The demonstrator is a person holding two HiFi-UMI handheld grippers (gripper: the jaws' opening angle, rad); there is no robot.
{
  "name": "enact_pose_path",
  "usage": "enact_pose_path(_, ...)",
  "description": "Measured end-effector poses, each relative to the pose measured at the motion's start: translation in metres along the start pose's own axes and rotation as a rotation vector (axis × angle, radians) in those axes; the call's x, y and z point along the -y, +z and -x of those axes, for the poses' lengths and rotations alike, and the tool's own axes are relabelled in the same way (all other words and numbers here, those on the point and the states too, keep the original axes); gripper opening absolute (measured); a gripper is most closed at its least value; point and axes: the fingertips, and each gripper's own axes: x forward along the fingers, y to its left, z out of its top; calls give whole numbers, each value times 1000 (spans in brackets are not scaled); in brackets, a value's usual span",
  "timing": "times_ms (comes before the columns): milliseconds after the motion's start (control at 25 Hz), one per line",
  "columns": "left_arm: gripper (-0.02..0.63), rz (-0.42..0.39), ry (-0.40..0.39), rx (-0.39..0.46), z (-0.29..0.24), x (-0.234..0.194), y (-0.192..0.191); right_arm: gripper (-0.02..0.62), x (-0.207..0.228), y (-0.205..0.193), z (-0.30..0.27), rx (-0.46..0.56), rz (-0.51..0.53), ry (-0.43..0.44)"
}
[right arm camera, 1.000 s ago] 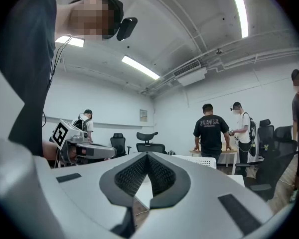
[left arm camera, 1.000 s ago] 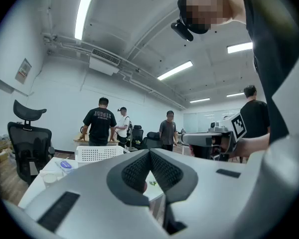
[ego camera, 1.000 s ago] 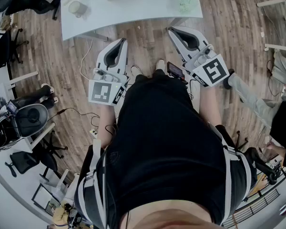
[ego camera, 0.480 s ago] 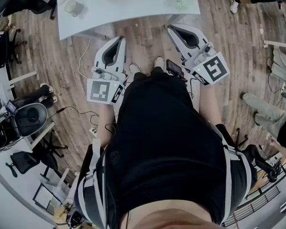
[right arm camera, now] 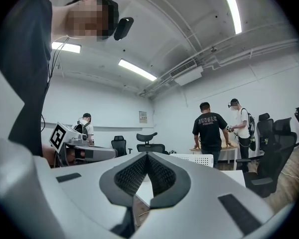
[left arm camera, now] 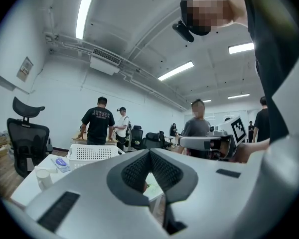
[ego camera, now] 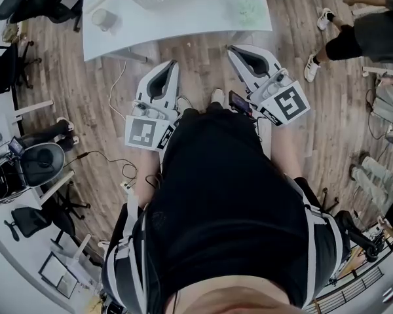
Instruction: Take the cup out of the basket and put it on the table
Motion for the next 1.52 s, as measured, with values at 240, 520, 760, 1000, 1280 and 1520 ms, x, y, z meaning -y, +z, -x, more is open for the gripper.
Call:
enact_pose_path(240, 18, 7, 19, 5, -14, 21, 1, 18, 12, -2, 18, -9, 6, 25)
enact_pose_path(520, 18, 10, 55, -7, -19, 29, -2, 18, 25, -12, 26, -18, -25, 41)
enact_pose_path(760, 18, 27, 90, -25, -14, 14, -12, 18, 17, -26, 16, -46, -45, 64)
enact_pose_path(1000, 18, 18, 68, -21, -25, -1, -11, 18, 24, -24, 0, -59, -23, 54)
enact_pose_path(1280, 18, 1, 29, -5, -43, -22, 0, 18, 35, -15, -20, -56, -3, 24)
enact_pose_path(1520, 18, -3, 7, -9, -55, -55, 7, 18, 46, -9, -54, -64, 1, 6)
